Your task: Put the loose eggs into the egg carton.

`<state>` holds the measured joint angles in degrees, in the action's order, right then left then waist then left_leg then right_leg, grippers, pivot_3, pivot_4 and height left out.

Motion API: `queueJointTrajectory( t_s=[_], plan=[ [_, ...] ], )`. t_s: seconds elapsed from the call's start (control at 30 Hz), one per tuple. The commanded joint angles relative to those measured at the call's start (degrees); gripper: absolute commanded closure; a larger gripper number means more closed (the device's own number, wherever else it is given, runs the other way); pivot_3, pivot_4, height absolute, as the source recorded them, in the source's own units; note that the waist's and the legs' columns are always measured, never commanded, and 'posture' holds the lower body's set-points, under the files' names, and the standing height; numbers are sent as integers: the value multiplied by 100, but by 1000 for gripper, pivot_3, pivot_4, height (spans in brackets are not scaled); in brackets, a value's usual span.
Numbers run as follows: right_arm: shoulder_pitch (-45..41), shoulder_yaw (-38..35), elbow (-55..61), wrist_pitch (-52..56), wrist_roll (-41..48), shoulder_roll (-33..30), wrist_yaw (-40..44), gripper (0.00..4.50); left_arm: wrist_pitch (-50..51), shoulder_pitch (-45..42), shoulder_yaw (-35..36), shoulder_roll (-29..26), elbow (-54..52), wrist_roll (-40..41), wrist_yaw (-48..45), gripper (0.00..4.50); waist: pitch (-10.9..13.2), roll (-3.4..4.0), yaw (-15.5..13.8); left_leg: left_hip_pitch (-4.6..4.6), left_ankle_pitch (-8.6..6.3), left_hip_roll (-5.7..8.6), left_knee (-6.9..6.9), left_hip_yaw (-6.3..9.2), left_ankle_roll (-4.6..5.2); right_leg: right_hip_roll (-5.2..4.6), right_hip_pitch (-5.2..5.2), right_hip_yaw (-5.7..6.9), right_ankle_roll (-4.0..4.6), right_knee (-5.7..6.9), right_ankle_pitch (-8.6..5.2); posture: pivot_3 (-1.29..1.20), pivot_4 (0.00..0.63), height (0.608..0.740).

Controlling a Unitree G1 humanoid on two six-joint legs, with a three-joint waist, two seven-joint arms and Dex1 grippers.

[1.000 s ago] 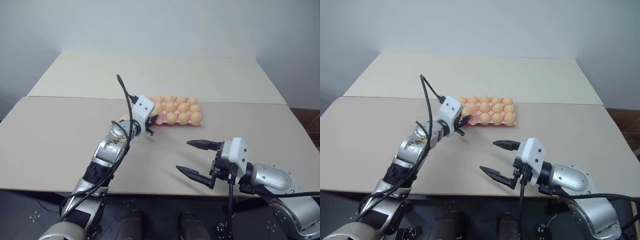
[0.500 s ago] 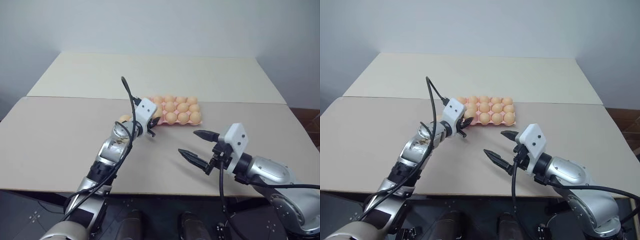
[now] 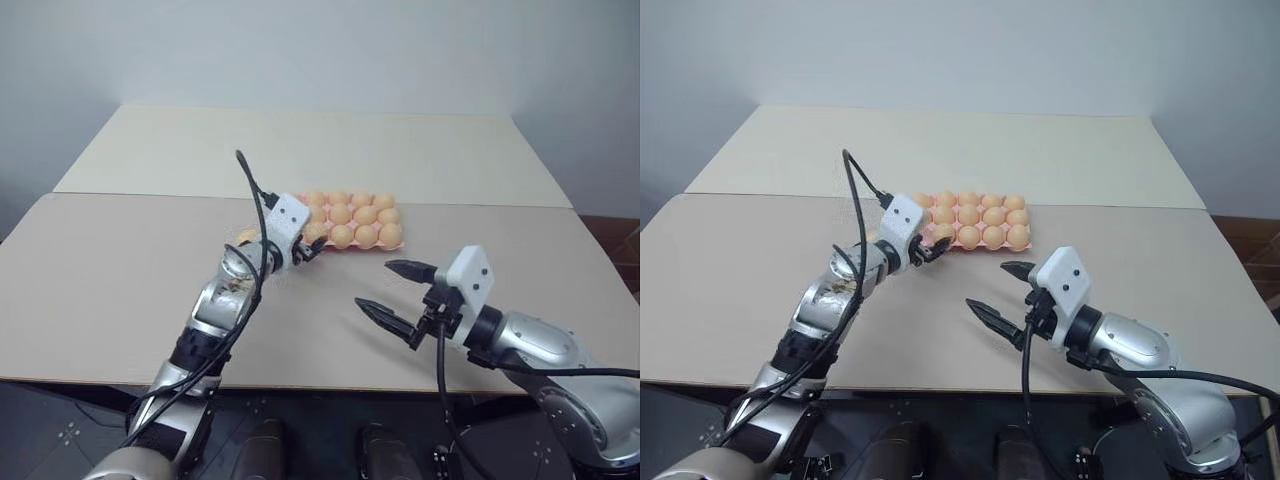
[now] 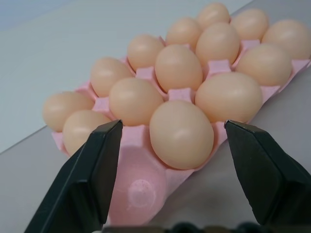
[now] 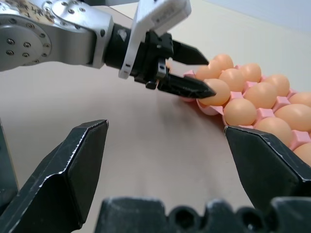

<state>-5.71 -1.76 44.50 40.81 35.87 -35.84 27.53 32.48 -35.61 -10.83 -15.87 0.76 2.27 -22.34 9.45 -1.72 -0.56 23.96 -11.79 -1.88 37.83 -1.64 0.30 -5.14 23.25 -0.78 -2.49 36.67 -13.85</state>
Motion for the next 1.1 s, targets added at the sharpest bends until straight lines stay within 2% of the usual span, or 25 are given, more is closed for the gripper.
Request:
queueJointTrajectory(
  t_s=[0.03,0.23,0.37,0.57,0.7,0.9,1.1],
  plan=[
    [-12,-27,191,-144,-61,-30,47,0,-139,112,163,-114,-792,-160,167,915,0,0,5,0,0,0,0,0,0,0,0,0,0,0,0,0,150,740],
    [81,-10,220,-280,-137,-47,189,0,249,752,610,-208,-2244,-5,316,915,0,0,10,0,0,-1,0,1,0,0,0,-1,0,-1,0,0,150,740],
    [207,-14,285,-401,-142,-37,310,0,1058,1670,1069,-387,-3235,242,305,77,0,1,56,-5,0,-5,-1,1,0,1,-1,-2,0,4,-1,0,150,740],
    [323,-28,413,-403,-53,40,288,0,1854,2383,1774,-467,-3918,543,432,27,0,0,38,-13,0,-5,0,2,0,0,-7,1,0,5,-1,0,150,740],
    [229,138,391,-359,-139,105,210,0,1960,2217,1980,-556,-3679,610,473,27,0,0,23,-13,0,-4,0,2,0,1,-7,1,1,3,0,0,150,740],
    [-255,423,170,206,-82,296,-191,0,2003,1625,1969,-879,-2514,702,266,27,0,0,22,-14,0,-4,0,3,0,3,-6,1,2,4,0,0,150,740],
    [-814,637,106,629,-106,541,-557,0,1625,861,1766,-1030,-1197,707,41,27,2,-3,22,-8,0,-3,0,2,0,3,-1,2,2,4,0,0,150,740]
  ],
)
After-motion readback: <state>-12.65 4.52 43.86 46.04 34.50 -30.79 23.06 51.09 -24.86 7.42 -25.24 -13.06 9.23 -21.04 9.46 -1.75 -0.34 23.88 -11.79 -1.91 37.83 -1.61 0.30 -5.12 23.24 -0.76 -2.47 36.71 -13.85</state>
